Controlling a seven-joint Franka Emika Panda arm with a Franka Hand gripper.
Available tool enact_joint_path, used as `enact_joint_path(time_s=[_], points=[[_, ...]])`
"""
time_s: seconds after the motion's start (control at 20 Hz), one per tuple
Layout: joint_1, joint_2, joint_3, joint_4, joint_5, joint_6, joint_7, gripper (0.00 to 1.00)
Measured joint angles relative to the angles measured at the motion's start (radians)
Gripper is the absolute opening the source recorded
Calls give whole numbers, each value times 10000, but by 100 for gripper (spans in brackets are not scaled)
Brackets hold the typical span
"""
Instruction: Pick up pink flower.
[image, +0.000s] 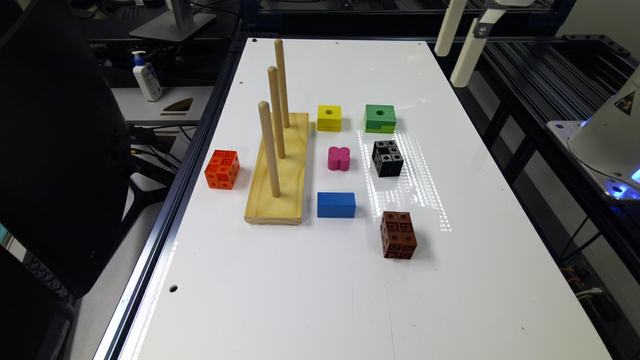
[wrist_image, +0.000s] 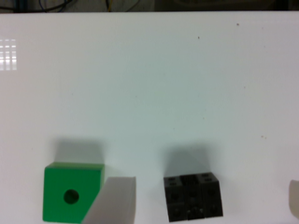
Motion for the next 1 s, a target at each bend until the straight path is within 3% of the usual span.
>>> enact_joint_path(time_s=[1.0], points=[[-79, 2014, 0, 1870, -12, 21, -13, 100]])
